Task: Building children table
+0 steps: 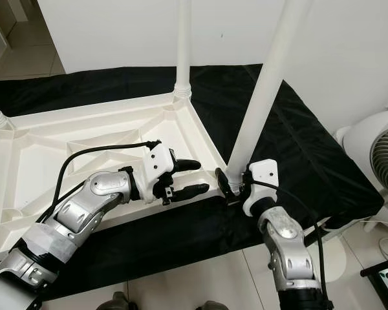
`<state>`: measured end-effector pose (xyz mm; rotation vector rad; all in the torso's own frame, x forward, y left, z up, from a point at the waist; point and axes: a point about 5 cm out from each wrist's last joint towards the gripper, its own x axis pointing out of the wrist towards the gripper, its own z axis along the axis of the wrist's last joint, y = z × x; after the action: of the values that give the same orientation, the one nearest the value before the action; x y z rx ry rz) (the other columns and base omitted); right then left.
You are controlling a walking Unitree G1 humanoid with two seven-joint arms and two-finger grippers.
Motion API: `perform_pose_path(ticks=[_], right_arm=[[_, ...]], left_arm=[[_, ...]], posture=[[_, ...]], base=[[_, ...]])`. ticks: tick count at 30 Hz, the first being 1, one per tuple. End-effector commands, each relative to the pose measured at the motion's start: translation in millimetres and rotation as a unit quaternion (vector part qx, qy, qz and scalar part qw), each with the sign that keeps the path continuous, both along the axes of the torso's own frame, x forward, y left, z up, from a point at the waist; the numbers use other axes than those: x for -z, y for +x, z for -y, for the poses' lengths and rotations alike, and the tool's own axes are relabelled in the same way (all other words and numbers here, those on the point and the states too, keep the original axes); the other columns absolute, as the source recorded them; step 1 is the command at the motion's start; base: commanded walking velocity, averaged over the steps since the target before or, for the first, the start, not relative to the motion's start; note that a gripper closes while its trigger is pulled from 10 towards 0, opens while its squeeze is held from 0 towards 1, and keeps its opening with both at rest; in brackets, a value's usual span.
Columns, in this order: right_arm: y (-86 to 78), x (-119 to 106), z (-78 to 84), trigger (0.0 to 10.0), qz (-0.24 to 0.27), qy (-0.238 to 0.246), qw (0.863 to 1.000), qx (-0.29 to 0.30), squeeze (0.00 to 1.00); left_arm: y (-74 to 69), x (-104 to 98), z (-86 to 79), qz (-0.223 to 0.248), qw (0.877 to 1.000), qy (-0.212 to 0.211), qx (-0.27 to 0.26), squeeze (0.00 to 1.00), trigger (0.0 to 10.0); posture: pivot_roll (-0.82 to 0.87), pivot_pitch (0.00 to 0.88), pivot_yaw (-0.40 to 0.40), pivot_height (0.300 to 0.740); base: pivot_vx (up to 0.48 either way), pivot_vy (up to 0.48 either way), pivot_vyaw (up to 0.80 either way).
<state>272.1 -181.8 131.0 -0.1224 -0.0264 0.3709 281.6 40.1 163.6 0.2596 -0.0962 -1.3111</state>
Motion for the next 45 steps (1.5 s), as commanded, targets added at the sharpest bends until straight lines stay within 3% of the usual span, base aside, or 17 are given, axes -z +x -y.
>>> perform_pose_path(ticks=[1, 6, 7, 8, 9, 10, 11, 23, 24, 25, 30, 33, 35, 39, 45], right_arm=[[3.6, -2.0, 1.0, 10.0, 0.004, -0.008, 1.0, -0.017, 0.0], [12.9, -4.7, 0.0, 10.0, 0.003, -0.03, 0.998, -0.053, 0.0], [14.4, -3.8, -0.5, 8.6, 0.001, -0.034, 0.998, -0.058, 0.0], [16.2, -2.1, -2.3, 3.3, -0.002, -0.038, 0.997, -0.069, 0.0], [16.2, -2.1, -2.3, 3.3, -0.002, -0.038, 0.997, -0.069, 0.0], [17.8, -0.2, -4.5, 1.1, -0.005, -0.043, 0.996, -0.079, 0.0], [18.7, 1.6, -6.1, 0.0, -0.009, -0.044, 0.995, -0.087, 0.0], [15.3, 8.6, -9.1, 0.0, -0.021, -0.037, 0.994, -0.101, 0.0], [14.7, 8.8, -8.8, 3.5, -0.021, -0.03, 0.995, -0.094, 0.0], [14.6, 7.7, -8.6, 10.0, -0.019, -0.021, 0.996, -0.082, 0.0], [14.7, 6.6, -8.2, 10.0, -0.015, -0.017, 0.997, -0.069, 0.0], [18.4, 0.7, -10.9, 10.0, -0.006, -0.003, 0.999, 0.031, 0.0], [18.4, 0.7, -10.9, 10.0, -0.006, -0.003, 0.999, 0.031, 0.0], [18.2, -0.8, -18.3, 10.0, -0.013, 0.021, 0.996, 0.091, 0.0], [13.7, 3.1, -31.4, 10.0, -0.028, 0.065, 0.978, 0.196, 0.0]], left_arm=[[-5.6, -0.2, 2.5, -0.001, 0.998, 0.014, 0.059, 0.0, 10.0], [-5.0, -1.0, 3.8, -0.001, 0.998, 0.012, 0.06, 0.0, 10.0], [-5.1, -1.1, 3.9, 0.0, 0.998, 0.012, 0.06, 0.0, 10.0], [-5.2, -1.1, 4.2, 0.0, 0.998, 0.012, 0.06, 0.0, 10.0], [-5.2, -1.1, 4.2, 0.0, 0.998, 0.012, 0.06, 0.0, 10.0], [-5.1, -1.4, 4.5, 0.001, 0.998, 0.011, 0.06, 0.0, 10.0], [-4.8, -1.7, 5.0, 0.002, 0.998, 0.011, 0.059, 0.0, 10.0], [-5.9, -1.7, 4.8, 0.002, 0.998, 0.009, 0.058, 0.0, 10.0], [-6.1, -1.8, 4.9, 0.002, 0.998, 0.008, 0.059, 0.0, 10.0], [-6.2, -1.8, 4.9, 0.002, 0.998, 0.008, 0.059, 0.0, 10.0], [-6.3, -1.9, 4.9, 0.002, 0.998, 0.008, 0.059, 0.0, 10.0], [-6.6, -1.2, 4.9, 0.001, 0.998, 0.009, 0.06, 0.0, 10.0], [-6.6, -1.2, 4.9, 0.001, 0.998, 0.009, 0.06, 0.0, 10.0], [-6.7, -0.5, 5.1, -0.001, 0.998, 0.008, 0.06, 0.0, 10.0], [-9.4, 0.4, 6.7, -0.005, 0.998, 0.006, 0.064, 0.0, 10.0]], posture=[[-0.03, 0.0, -0.017, 0.74], [-0.03, 0.0, -0.018, 0.74], [-0.03, 0.0, -0.018, 0.74], [-0.03, 0.0, -0.019, 0.74], [-0.03, 0.0, -0.019, 0.74], [-0.02, 0.0, -0.022, 0.74], [-0.02, 0.0, -0.025, 0.74], [-0.02, 0.0, -0.025, 0.74], [-0.02, 0.0, -0.026, 0.74], [-0.02, 0.0, -0.026, 0.74], [-0.02, 0.0, -0.026, 0.74], [-0.03, 0.0, -0.021, 0.74], [-0.03, 0.0, -0.021, 0.74], [-0.04, 0.0, -0.014, 0.74], [-0.04, 0.0, -0.014, 0.74]], base=[[0.0, 0.0, 0.0], [0.0, 0.0, 0.0], [0.0, 0.0, 0.0], [0.0, 0.0, 0.0], [0.0, 0.0, 0.0], [0.0, 0.0, 0.0], [0.0, 0.0, 0.0], [0.0, 0.0, 0.0], [0.0, 0.0, 0.0], [0.0, 0.0, 0.0], [0.0, 0.0, 0.0], [0.0, 0.0, 0.0], [0.0, 0.0, 0.0], [0.0, 0.0, 0.0], [0.0, 0.0, 0.0]])
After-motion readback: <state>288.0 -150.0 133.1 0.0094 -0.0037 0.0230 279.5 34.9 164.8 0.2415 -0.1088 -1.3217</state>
